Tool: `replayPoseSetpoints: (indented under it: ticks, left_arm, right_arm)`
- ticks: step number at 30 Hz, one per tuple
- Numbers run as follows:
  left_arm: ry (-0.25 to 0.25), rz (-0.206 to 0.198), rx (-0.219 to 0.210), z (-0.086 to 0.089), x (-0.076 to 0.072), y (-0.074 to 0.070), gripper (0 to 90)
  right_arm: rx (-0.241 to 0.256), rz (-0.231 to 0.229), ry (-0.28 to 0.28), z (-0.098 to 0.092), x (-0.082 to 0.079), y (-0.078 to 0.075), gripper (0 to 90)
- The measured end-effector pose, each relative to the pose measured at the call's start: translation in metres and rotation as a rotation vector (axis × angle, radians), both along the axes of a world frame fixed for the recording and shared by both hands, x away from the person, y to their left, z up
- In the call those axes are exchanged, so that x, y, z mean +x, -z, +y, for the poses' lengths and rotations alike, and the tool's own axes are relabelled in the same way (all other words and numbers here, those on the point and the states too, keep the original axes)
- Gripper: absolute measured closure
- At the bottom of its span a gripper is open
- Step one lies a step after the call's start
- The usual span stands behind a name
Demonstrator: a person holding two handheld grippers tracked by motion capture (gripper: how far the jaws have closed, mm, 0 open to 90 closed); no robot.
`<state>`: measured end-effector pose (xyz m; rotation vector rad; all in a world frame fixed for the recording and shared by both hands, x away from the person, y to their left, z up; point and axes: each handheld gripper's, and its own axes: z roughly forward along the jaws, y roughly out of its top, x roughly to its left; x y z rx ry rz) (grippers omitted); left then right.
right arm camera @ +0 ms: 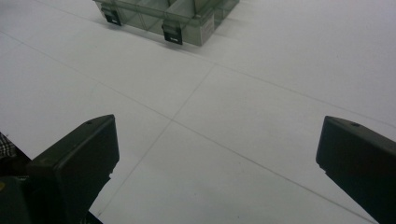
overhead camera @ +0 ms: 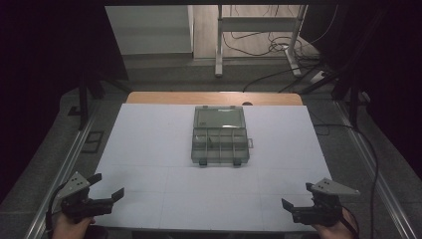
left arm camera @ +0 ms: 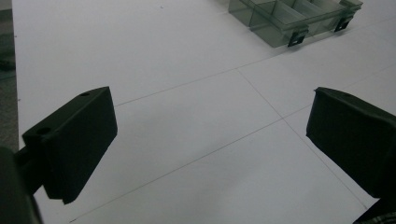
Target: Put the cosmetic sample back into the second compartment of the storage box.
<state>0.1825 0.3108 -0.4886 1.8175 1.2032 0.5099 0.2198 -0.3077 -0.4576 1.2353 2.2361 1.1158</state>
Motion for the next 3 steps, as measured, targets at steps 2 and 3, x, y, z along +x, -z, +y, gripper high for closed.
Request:
replayPoseSetpoints:
  ticks: [2, 3]
  left_arm:
    - [0.000, 0.001, 0.001, -0.0004, 0.0004, 0.0000, 2.1]
    - [0.000, 0.001, 0.002, -0.0006, 0.0006, -0.0001, 2.2]
  right_arm:
    - [0.005, -0.006, 0.006, -0.0007, -0.0004, -0.0002, 0.0]
    - [0.006, -0.005, 0.006, -0.0010, -0.0005, -0.0001, 0.0]
